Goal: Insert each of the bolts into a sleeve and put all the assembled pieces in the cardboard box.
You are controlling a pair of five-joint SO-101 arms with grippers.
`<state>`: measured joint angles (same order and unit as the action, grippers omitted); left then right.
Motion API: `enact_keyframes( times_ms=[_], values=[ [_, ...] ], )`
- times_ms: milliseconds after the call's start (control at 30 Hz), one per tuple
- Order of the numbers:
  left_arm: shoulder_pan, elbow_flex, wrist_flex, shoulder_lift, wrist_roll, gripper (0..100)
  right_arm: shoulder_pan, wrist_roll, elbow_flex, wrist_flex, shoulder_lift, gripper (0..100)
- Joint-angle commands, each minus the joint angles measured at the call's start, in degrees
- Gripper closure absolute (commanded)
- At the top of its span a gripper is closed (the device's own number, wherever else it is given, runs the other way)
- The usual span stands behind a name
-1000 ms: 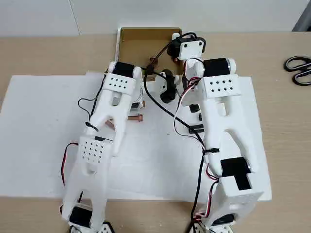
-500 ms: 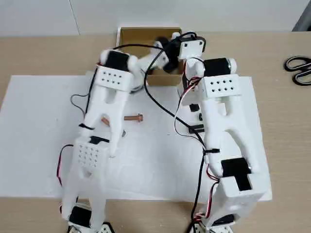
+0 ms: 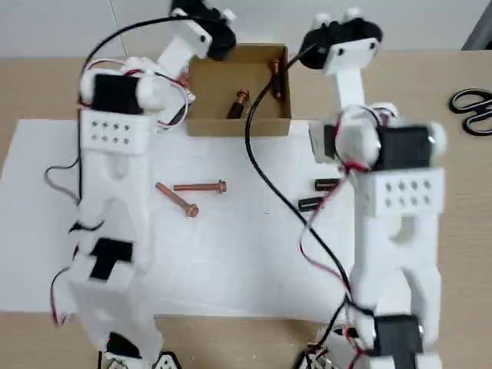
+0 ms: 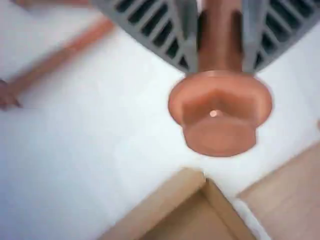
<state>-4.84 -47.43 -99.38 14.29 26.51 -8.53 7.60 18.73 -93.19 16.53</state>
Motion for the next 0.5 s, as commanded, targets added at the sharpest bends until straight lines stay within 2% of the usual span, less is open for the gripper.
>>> enact_keyframes(
  times_ms=[0, 133, 200, 333, 467],
  values=[
    [-0.53, 10.07, -1.05, -16.97, -6.68, 99, 0.22, 0.62, 0.09, -1.36, 8.75, 99.5],
    [-1.23, 23.96, -1.05, -33.32, -26.37, 99, -0.04, 0.26, -4.66, -1.10, 14.81, 99.5],
    [-1.93, 31.78, -0.18, -40.70, -32.09, 99, -0.04, 0.53, -7.91, -1.10, 17.36, 99.5],
    [-4.66, 45.58, 5.89, -53.10, -33.58, 99, -0.13, 0.44, -16.70, -1.27, 21.85, 99.5],
    [-8.35, 60.44, 18.46, -63.91, -33.58, 99, -1.27, -0.62, -26.73, 2.33, 27.03, 99.5]
  ],
)
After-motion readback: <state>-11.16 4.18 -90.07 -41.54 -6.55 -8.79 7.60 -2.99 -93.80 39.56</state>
